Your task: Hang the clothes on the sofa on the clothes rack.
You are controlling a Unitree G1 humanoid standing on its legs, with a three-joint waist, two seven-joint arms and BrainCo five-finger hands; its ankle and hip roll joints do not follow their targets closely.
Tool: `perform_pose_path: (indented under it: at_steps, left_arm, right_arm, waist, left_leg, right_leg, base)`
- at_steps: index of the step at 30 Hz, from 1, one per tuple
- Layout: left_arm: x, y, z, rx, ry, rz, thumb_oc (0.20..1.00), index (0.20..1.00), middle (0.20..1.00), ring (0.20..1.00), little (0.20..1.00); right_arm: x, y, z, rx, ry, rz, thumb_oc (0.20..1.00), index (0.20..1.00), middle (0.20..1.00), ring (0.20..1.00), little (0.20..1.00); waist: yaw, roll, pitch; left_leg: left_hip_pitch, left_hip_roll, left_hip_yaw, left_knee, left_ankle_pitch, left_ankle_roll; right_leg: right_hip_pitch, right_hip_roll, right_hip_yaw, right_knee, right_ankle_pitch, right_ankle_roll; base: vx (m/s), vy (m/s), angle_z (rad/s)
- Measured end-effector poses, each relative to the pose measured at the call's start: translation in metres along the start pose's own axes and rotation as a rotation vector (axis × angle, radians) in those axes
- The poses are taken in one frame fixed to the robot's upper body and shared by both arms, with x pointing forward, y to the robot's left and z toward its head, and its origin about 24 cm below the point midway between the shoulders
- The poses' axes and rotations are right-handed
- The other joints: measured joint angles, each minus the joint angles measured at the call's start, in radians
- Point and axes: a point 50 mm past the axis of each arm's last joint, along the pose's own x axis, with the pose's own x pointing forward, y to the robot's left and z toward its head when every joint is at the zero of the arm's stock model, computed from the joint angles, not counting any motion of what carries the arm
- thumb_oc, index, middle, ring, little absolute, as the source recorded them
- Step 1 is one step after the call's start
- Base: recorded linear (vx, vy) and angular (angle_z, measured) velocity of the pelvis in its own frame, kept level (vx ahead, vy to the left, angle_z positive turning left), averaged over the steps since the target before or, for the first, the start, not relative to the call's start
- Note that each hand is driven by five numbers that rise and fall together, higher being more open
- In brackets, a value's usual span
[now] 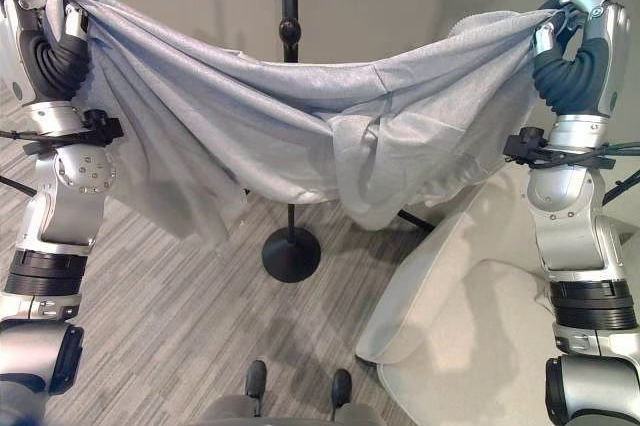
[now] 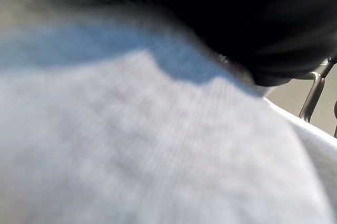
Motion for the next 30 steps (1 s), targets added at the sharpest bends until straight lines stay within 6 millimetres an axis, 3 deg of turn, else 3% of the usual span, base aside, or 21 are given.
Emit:
perform_pose_path:
  at_steps: [11,17,21,23,26,28,30]
  left_arm:
    - [-0.002,0.009,0.014,-0.046,-0.051,0.035,0.2,0.2,0.2,0.2,0.2]
    - [-0.005,0.034,0.019,-0.092,-0.071,0.148,0.2,0.2,0.2,0.2,0.2]
    - [-0.003,0.038,0.02,-0.096,-0.076,0.2,0.2,0.2,0.2,0.2,0.2]
    - [0.002,0.042,0.022,-0.093,-0.096,0.227,0.2,0.2,0.2,0.2,0.2]
    - [0.031,0.055,0.032,-0.078,-0.161,0.34,0.2,0.2,0.2,0.2,0.2]
    - [0.06,0.06,0.038,-0.053,-0.204,0.366,0.2,0.2,0.2,0.2,0.2]
    - [0.078,0.055,0.043,-0.022,-0.222,0.36,0.2,0.2,0.2,0.2,0.2]
  right_arm:
    - [-0.006,0.001,0.008,0.017,-0.024,-0.01,0.2,0.2,0.2,0.2,0.2]
    - [-0.007,-0.02,0.022,0.006,-0.096,-0.139,0.2,0.2,0.2,0.2,0.2]
    - [-0.004,-0.025,0.024,0.005,-0.113,-0.204,0.2,0.2,0.2,0.2,0.2]
    - [0.003,-0.03,0.027,-0.003,-0.138,-0.239,0.2,0.2,0.2,0.2,0.2]
    - [0.033,-0.051,0.029,-0.096,-0.193,-0.347,0.2,0.2,0.2,0.2,0.2]
    - [0.06,-0.063,0.026,-0.252,-0.211,-0.326,0.2,0.2,0.2,0.2,0.2]
    - [0.083,-0.064,0.02,-0.35,-0.192,-0.301,0.2,0.2,0.2,0.2,0.2]
  waist:
    - [-0.001,0.006,-0.026]
    - [-0.001,0.007,-0.032]
    - [-0.001,0.006,-0.071]
    - [-0.001,0.006,-0.075]
    - [-0.001,0.001,-0.09]
    - [-0.003,0.001,-0.103]
    - [-0.002,-0.001,-0.111]
  left_leg:
    - [0.0,-0.001,0.002,0.0,0.0,0.001]
    - [-0.001,-0.001,0.008,0.0,0.0,0.001]
    - [0.0,0.001,0.01,0.0,-0.003,0.001]
    - [0.001,0.004,0.012,0.0,-0.003,0.001]
    - [0.002,0.005,0.012,0.0,-0.002,0.001]
    - [0.004,0.005,0.01,0.0,-0.002,0.001]
    - [0.005,0.005,0.009,0.0,-0.002,0.001]
  right_leg:
    - [-0.001,-0.001,0.002,0.0,0.0,0.0]
    - [-0.006,-0.001,0.005,0.0,0.0,0.0]
    - [-0.006,-0.001,0.01,0.0,0.0,0.0]
    - [-0.005,-0.001,0.012,0.0,0.0,0.0]
    - [-0.004,0.001,0.01,0.0,0.001,0.0]
    - [-0.002,0.0,0.004,0.0,0.001,0.0]
    - [0.0,0.0,0.003,0.0,0.001,0.0]
  base:
    - [-0.01,0.009,0.0]
    - [0.01,0.007,-0.03]
    - [0.01,0.0,-0.01]
    - [0.01,0.0,-0.02]
    - [0.0,0.0,0.0]
    - [0.04,-0.011,0.04]
    - [0.0,0.0,0.0]
